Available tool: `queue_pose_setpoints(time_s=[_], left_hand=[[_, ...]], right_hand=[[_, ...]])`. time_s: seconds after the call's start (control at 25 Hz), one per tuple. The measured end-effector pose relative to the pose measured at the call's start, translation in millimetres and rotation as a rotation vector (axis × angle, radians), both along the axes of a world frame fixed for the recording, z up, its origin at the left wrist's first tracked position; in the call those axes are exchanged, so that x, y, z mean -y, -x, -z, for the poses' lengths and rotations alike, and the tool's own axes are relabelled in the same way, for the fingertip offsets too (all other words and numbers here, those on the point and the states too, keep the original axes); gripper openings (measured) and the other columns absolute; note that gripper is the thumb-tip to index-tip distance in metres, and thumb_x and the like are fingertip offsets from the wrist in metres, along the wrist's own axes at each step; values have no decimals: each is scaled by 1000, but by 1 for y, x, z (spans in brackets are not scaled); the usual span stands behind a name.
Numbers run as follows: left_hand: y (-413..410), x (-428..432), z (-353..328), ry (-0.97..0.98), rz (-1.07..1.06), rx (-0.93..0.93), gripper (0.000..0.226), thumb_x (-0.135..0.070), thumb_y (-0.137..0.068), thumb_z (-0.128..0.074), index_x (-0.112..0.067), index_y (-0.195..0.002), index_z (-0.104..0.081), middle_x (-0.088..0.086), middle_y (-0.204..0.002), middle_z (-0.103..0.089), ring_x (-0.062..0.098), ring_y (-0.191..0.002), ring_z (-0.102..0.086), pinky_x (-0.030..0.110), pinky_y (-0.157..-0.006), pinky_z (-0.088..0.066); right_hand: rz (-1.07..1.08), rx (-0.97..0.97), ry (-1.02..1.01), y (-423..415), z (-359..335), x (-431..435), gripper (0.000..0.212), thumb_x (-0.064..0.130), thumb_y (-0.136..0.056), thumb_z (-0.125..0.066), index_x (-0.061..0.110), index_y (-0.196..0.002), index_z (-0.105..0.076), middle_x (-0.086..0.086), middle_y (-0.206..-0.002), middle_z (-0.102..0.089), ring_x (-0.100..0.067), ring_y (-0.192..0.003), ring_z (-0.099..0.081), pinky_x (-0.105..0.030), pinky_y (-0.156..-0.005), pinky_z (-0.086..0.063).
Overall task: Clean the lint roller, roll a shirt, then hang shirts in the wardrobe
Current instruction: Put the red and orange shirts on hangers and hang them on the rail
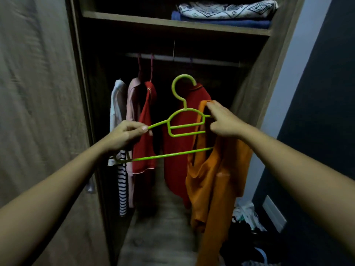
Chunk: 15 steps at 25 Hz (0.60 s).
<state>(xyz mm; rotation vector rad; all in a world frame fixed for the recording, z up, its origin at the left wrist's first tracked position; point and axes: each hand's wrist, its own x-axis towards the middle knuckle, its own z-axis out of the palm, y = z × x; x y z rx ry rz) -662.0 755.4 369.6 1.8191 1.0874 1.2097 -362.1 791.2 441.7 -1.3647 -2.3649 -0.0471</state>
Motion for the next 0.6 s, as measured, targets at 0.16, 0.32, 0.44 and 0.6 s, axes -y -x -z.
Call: queue_pose_setpoints(time_s=[0.16, 0.32, 0.44, 0.6], left_hand=[[-22, -3, 0, -412, -287, -243, 24, -54, -84, -51, -39, -89, -69, -11, -65, -61, 5, -59, -56, 22, -55, -42], [-57, 8, 37, -1028, -612, -514, 37, -34, -84, -54, -23, -119, -50, 10, -114, -41, 26, -103, -44, 38, -85, -38], [-94, 24, 94, -1074, -336, -702, 34, -51, -94, -34, -25, -104, -54, 8, -111, -38, 23, -95, -41, 37, -78, -33], [-50, 13, 127, -540, -329, -565, 57, -66, -88, -29, -23, -88, -67, 4, -117, -35, 15, -116, -32, 44, -97, -36]], right_hand=[[10, 209, -361, 0, 1, 24, 45, 49, -87, -33, 14, -105, -54, -9, -107, -62, -31, -98, -59, -38, -73, -47], [-4, 155, -420, 9, 5, 20, 34, 42, -97, -32, 13, -98, -49, -11, -90, -64, -35, -84, -62, -36, -60, -43], [-32, 71, -491, 17, -3, 20, 31, 40, -98, -34, 13, -101, -51, -13, -86, -65, -36, -82, -62, -37, -61, -40], [-97, -21, -439, -1, -14, 19, 28, 44, -93, -34, 20, -96, -48, -13, -71, -58, -37, -72, -61, -37, -59, -43]])
